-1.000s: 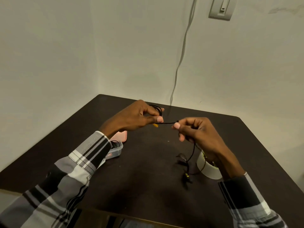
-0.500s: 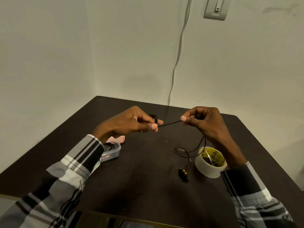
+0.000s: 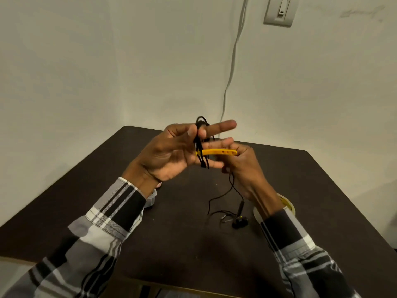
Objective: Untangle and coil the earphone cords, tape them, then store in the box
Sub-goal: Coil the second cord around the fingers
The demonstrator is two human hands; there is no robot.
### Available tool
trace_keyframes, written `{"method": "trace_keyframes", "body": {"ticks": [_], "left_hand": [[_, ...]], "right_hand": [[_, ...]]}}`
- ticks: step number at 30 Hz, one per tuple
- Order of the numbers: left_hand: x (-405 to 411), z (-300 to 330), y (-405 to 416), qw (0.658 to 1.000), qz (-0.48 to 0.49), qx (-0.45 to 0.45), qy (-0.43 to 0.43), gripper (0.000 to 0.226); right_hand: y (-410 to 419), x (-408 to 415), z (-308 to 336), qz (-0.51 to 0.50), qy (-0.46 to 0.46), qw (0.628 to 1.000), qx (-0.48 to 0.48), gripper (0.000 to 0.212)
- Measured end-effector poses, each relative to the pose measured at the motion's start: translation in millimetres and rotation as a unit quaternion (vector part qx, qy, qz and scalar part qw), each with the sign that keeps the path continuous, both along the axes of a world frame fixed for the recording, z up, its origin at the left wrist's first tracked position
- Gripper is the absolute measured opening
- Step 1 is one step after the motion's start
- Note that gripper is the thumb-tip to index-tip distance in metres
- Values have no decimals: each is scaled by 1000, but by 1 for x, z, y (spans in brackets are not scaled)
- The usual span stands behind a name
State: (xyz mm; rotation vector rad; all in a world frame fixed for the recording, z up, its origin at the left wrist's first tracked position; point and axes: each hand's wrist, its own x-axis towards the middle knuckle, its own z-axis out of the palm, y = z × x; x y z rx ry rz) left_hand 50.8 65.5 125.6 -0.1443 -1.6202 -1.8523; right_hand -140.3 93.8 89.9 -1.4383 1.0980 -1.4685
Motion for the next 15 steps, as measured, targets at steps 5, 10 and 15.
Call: {"method": "trace_keyframes", "body": {"ticks": [5, 10, 15], "left_hand": [[1, 8, -11, 997, 54, 37, 51, 17], [4, 22, -19, 979, 191, 26, 57, 15], [-1, 12, -32, 890, 396, -212, -78, 13]], "right_hand": [[12, 8, -22, 69, -57, 994, 64, 21], [26, 9, -30, 88, -2, 992, 96, 25], [40, -5, -14, 61, 137, 986, 66, 21]]}}
